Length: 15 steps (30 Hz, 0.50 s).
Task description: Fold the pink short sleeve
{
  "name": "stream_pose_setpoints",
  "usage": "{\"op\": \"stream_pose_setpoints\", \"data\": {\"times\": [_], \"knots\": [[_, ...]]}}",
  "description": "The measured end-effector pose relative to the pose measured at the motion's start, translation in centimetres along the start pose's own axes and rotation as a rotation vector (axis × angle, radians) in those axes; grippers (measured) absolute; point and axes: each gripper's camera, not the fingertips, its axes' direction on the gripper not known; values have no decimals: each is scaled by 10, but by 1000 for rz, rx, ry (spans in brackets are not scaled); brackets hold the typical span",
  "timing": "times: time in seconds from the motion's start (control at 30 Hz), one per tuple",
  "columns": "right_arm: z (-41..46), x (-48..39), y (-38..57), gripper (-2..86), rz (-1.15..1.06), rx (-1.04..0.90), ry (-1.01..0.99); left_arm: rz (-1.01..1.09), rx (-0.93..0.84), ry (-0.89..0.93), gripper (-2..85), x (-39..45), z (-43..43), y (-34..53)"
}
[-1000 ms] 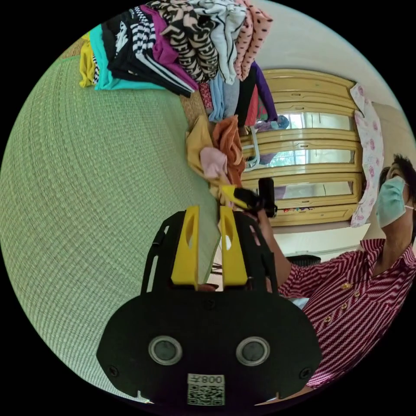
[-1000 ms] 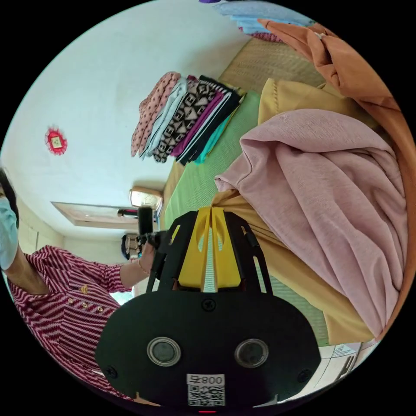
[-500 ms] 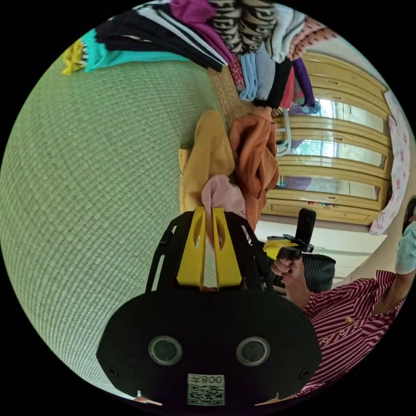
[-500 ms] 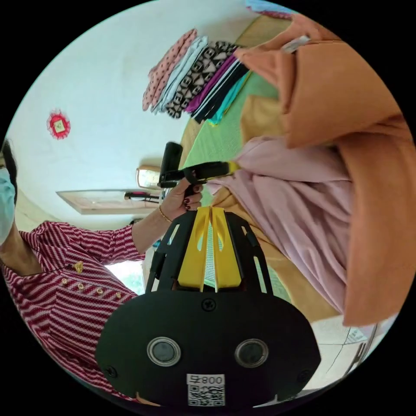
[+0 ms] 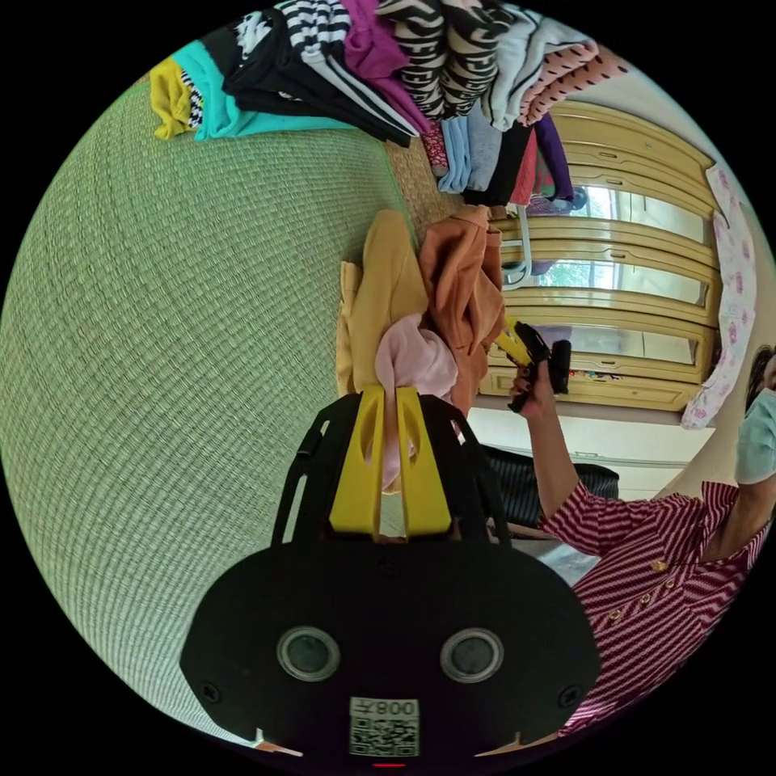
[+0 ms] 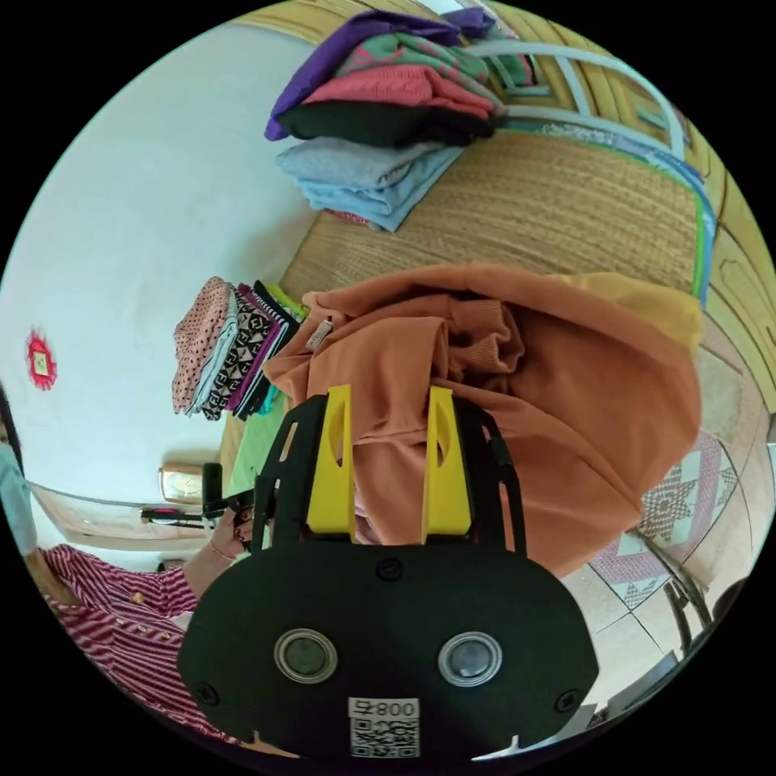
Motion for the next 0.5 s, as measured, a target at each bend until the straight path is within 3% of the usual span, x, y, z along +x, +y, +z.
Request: {"op": "stream_pose_setpoints", "data": {"times": [0.1,0.27,0.5], "knots": [[25,15,-14,49,89,-67,-15,9,-9,18,21,14,-3,12],[-38,51,-15,17,171,124,-278,3,22,50,21,37,-22,42],[-165,9,-70,5,60,325,-155,-52,61,60,20,58,-43,92]]}}
